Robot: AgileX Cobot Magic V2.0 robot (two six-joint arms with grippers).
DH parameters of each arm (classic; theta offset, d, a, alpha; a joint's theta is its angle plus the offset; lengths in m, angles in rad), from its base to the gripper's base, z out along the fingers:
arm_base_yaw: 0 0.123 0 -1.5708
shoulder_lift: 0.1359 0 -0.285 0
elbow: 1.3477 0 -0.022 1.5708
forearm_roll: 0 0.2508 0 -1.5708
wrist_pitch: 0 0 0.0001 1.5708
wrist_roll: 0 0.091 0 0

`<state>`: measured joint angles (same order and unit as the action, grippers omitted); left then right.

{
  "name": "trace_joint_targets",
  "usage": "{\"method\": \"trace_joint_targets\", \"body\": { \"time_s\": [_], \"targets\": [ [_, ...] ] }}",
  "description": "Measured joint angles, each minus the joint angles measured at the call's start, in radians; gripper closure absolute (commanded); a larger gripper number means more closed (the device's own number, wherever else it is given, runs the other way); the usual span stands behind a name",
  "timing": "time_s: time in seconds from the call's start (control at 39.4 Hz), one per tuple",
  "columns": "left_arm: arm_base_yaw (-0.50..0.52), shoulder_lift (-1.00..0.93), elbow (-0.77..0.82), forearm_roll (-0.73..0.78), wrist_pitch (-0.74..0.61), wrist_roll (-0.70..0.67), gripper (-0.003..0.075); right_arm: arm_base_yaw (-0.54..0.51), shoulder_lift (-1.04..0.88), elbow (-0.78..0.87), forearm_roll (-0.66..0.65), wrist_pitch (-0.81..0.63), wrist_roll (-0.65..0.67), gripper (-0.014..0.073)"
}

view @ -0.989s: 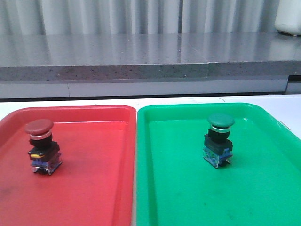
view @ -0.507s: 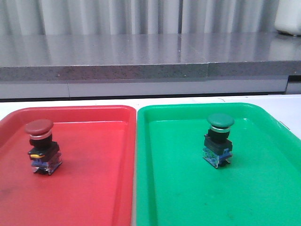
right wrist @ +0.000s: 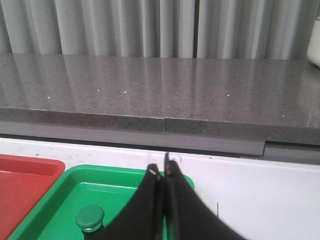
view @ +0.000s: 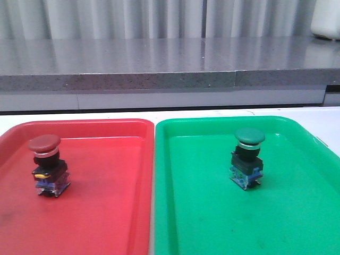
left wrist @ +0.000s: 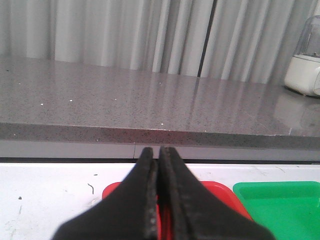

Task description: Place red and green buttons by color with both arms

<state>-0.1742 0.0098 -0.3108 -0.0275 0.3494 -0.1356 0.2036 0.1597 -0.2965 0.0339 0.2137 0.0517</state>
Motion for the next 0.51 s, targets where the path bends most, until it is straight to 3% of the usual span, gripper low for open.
{"method": "trace_joint_targets", "body": {
  "time_s": [0.35, 0.51],
  "targets": [
    [0.0, -0.004, 0.005, 0.0, -0.005, 0.0, 0.074, 0.0, 0.0, 0.0, 0.0, 0.0, 0.0, 0.0718],
    [0.029, -0.016, 0.085, 0.0, -0.033, 0.0, 0.074, 0.0, 0.0, 0.0, 0.0, -0.002, 0.0, 0.0718]
  ]
}}
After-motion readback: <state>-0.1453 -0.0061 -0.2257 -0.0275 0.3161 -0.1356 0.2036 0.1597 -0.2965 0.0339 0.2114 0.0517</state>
